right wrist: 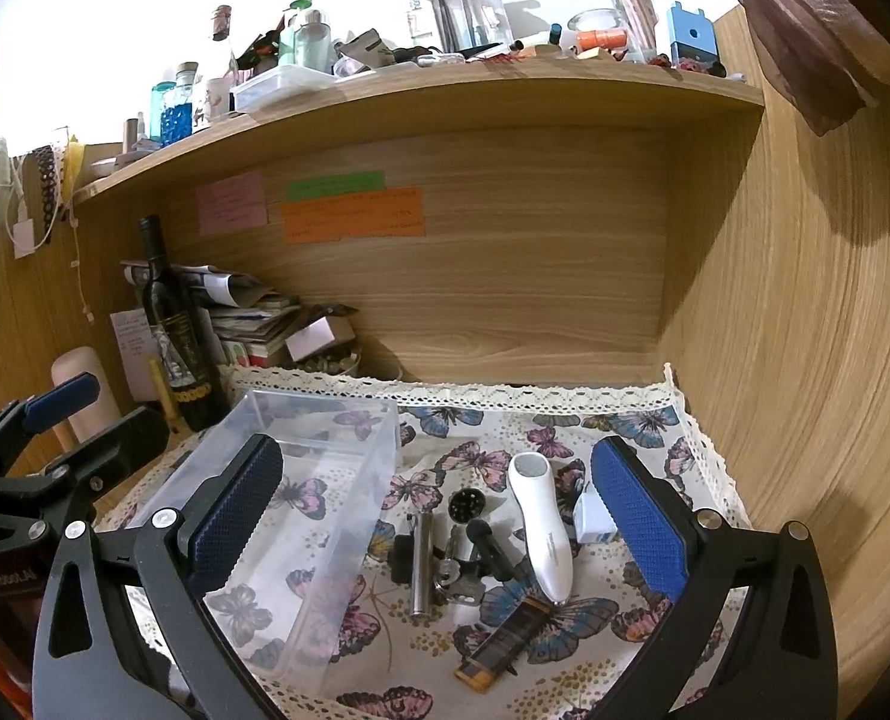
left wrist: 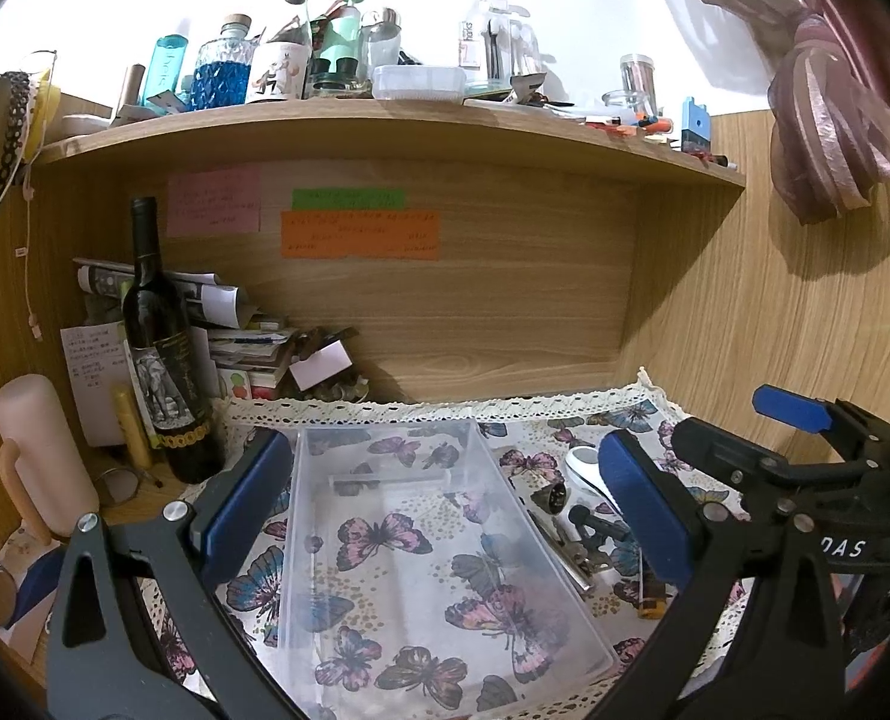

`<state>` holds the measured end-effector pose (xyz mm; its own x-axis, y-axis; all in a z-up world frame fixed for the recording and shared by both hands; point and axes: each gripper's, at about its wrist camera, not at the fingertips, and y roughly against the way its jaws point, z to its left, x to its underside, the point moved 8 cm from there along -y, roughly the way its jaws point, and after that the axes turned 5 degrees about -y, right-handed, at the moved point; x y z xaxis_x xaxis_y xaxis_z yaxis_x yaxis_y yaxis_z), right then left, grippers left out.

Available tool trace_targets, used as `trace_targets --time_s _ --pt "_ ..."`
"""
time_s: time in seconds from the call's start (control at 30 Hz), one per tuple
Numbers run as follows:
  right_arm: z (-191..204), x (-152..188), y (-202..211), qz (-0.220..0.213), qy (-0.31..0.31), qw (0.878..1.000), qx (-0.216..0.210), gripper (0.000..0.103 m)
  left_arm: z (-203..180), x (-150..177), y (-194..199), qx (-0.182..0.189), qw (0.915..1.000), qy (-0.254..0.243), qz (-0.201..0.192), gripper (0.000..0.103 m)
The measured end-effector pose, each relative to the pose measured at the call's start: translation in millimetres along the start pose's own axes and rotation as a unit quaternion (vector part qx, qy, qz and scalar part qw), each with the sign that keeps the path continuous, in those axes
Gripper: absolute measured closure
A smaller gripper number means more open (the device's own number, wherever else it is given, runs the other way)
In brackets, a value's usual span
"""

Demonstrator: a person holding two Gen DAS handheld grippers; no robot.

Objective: Organize rigid objects

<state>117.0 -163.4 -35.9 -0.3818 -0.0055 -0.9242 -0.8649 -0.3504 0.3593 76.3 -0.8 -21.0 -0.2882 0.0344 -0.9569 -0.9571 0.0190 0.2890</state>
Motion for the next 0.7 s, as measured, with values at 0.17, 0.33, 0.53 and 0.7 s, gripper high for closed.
trace_targets --time_s 0.17,0.33,0.53,0.7 --pt "-0.1 -0.1 -0.3 -0.001 0.002 1.0 0.0 0.0 -0.3 -0.7 0.4 -0.001 1.0 0.0 -0.001 0.0" --pt "-0.2 -0.2 -0.5 -0.001 0.002 1.0 0.0 0.0 -0.1 -1.1 0.6 -0.001 1.0 0.0 -0.002 0.0" --pt "-0.8 0.4 -1.7 0.0 0.004 1.0 0.002 0.0 1.4 -1.0 1.5 0.006 1.0 -0.003 -0.006 0.0" --pt "-2.1 1.5 -5.8 0.005 0.008 1.0 0.004 0.0 10.5 6.0 -8.2 0.027 0.9993 0.014 0.02 0.0"
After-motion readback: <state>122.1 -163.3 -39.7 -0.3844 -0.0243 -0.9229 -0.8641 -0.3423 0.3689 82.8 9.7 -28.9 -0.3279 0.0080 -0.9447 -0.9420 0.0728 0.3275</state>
